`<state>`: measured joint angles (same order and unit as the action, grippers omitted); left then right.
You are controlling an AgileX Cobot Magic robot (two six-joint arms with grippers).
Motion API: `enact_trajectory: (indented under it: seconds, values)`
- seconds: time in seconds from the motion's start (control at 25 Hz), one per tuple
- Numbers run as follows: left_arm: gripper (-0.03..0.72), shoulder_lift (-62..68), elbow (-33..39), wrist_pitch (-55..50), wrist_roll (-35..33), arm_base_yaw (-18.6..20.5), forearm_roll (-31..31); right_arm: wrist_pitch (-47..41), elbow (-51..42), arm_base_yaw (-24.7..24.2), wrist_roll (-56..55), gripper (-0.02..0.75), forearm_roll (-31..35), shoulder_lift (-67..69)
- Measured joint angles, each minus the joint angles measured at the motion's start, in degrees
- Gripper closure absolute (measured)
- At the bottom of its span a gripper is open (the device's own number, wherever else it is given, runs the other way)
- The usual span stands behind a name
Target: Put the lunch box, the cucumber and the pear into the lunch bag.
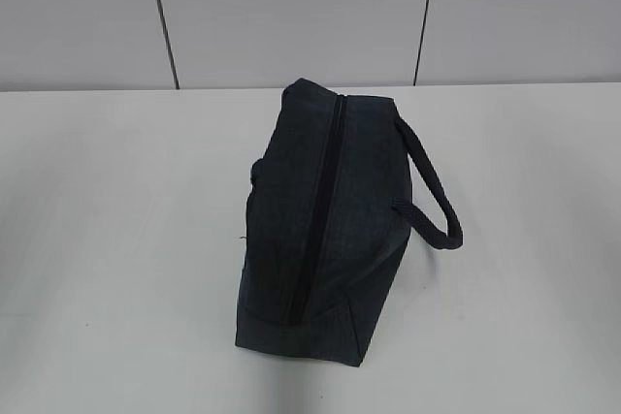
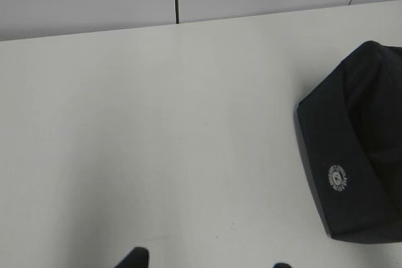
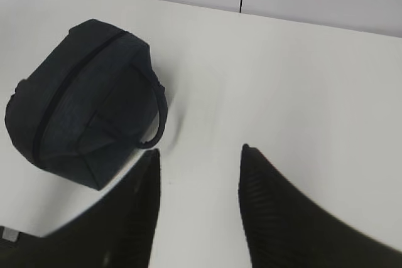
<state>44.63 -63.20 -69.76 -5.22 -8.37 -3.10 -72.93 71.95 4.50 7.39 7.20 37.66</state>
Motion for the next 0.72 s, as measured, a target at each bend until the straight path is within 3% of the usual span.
enact_trajectory:
  seconds: [0.4, 0.6, 0.72]
  values:
    - [0.326, -30.5, 21.8, 1.5, 1.5, 0.0, -1.2, 0.0, -20.5, 0.0, -1.5, 0.405, -1.0, -23.5]
    - [0.326, -43.7, 26.8, 1.6, 1.5, 0.0, -1.0, -0.1, -26.9, 0.0, -1.5, 0.405, -4.7, -33.5]
    - [0.326, -45.4, 27.7, 0.6, 1.5, 0.0, -0.2, -0.1, -30.7, 0.0, -1.5, 0.405, -7.2, -37.6]
